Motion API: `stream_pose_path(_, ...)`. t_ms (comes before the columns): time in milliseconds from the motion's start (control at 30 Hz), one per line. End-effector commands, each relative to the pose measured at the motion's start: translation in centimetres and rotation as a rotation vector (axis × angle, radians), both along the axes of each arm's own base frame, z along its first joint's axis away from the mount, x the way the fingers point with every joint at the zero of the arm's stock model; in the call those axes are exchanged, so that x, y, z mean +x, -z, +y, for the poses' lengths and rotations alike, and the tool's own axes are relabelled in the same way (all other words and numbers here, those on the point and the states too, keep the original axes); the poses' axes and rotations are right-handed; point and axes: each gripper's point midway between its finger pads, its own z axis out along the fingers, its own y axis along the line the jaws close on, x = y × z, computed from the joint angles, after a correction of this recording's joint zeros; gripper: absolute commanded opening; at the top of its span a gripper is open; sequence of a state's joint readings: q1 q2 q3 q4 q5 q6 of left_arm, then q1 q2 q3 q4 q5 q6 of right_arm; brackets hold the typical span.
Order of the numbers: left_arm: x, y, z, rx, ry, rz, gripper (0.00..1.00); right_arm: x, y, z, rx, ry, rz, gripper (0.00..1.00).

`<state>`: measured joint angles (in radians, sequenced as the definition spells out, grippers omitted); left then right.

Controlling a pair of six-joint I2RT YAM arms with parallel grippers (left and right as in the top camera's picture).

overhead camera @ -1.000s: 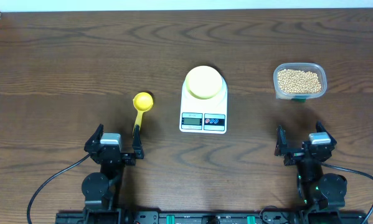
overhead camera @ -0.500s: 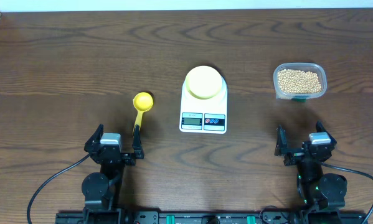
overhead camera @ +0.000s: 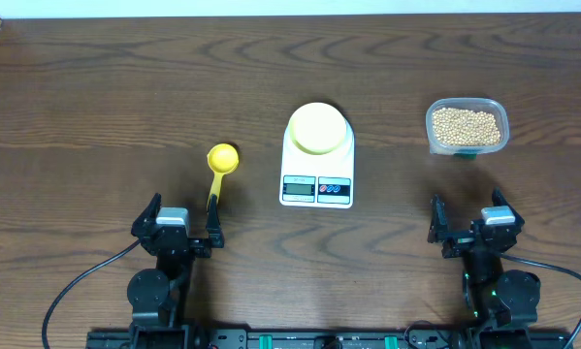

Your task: Scoop item into bowl and weigh 50g on scale

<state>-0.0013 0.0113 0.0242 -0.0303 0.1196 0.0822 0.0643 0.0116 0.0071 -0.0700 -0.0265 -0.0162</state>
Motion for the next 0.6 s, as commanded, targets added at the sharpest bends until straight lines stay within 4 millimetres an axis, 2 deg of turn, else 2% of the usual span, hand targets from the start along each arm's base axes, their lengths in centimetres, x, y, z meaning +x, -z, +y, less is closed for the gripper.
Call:
stream_pose_path(0, 0.0, 1.6, 0.1, 0.0, -0.005, 0.045, 0.98, 0.0, 0.1, -0.1, -0.015, 0.002, -0.001, 0.99)
stream_pose_path(100, 0.1, 0.6, 0.1, -0.001, -0.005, 0.005, 0.98, 0.0, 0.1, -0.1, -0.015, 0.002, -0.001, 0.99)
stream_pose_path(233, 0.2, -2.1, 0.1, -0.002, -0.006, -0.101, 0.98, 0.0, 0.1, -0.1, -0.015, 0.002, -0.001, 0.99)
stream_pose_path(567, -0.7, -7.6, 0.1, -0.003, -0.006, -0.217, 0.98, 0.0, 0.1, -0.1, -0.015, 0.002, -0.001, 0.99)
